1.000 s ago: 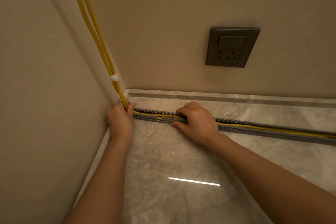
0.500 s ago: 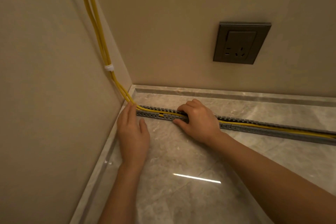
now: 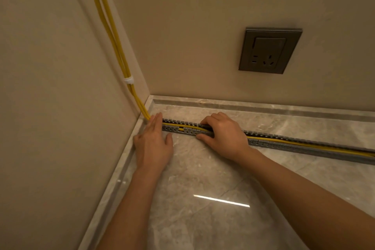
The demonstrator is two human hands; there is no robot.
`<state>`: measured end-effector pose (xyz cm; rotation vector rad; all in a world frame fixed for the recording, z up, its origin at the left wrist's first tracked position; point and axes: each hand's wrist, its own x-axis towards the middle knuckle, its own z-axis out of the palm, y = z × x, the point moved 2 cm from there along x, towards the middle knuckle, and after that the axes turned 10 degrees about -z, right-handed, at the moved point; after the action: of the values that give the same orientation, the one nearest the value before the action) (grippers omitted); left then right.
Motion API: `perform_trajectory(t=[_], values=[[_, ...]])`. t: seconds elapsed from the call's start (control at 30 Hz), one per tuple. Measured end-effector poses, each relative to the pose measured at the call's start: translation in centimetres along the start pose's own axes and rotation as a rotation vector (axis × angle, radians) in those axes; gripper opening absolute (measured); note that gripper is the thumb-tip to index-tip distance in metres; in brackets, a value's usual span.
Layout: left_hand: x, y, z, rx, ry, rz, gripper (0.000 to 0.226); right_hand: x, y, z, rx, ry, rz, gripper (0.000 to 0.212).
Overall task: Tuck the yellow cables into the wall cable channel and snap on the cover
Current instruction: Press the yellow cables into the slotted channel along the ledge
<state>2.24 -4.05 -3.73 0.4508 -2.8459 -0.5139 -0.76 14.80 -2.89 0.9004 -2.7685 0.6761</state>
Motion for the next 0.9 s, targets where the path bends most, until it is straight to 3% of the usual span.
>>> perform_trajectory(t=[0.6,0.77,0.9], values=[[0.1,-0.2,-0.5,-0.064,0.121,0.144,0.048,0.1,-0.3,0.4,-0.015,0.042,0.003,0.032],[2.0,0.7,-3.9,-0.383,0.419,-0.062,0.04,0.2,-0.3,0.4,-0.011,0.046,0.009,0.032],[3.2,1.0,-4.2,-0.325,0.353,-0.128,0.029,0.1,-0.3,0.4,-0.015,0.051,0.01,0.032]])
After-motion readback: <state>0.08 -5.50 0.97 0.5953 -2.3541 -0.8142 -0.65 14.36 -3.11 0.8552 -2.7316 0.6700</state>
